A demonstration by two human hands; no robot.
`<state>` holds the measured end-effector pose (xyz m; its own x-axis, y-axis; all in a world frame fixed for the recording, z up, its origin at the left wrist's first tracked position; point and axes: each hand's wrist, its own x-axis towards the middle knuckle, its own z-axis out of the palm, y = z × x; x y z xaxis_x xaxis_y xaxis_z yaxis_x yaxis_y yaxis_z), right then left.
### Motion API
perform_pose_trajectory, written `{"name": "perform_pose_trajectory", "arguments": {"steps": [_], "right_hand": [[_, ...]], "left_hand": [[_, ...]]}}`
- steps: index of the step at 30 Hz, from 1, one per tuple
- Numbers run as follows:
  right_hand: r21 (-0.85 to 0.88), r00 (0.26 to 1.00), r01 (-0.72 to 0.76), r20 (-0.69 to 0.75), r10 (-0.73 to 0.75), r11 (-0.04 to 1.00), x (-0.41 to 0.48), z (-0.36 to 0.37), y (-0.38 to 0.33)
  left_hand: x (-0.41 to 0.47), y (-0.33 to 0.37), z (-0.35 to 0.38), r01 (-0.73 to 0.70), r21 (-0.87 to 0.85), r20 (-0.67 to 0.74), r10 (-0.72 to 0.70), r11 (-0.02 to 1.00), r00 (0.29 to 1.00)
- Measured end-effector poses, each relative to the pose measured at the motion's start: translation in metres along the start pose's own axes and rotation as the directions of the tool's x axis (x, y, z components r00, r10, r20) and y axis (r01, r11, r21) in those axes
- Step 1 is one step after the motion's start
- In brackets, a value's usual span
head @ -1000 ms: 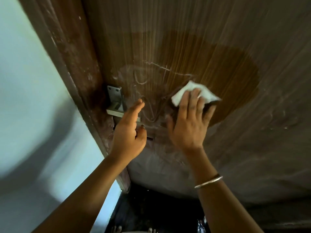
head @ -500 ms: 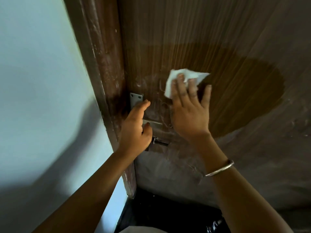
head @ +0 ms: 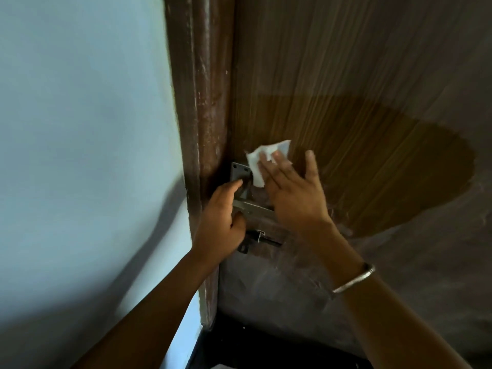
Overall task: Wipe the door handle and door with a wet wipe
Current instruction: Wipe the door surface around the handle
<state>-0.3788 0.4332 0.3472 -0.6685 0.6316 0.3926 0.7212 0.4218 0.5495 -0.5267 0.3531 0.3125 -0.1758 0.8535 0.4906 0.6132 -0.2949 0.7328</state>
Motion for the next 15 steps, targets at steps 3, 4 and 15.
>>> {"name": "perform_pose_trajectory", "arguments": {"steps": [3,4,15], "right_hand": [[0.113,0.975,-0.171,-0.121,0.184,0.979,0.015,-0.010,0.007],[0.099,0.982,-0.138,-0.118,0.149,0.985,0.024,-0.012,0.006],[0.075,0.988,-0.118,-0.091,0.125,0.990,0.009,-0.007,-0.002]], "left_hand": [[0.002,-0.009,-0.005,0.073,-0.013,-0.006,-0.073,0.997,0.997],[0.003,-0.009,-0.004,0.088,-0.022,-0.002,-0.088,0.996,0.996],[-0.005,-0.034,0.001,0.070,0.074,0.155,-0.081,0.995,0.985]]}}
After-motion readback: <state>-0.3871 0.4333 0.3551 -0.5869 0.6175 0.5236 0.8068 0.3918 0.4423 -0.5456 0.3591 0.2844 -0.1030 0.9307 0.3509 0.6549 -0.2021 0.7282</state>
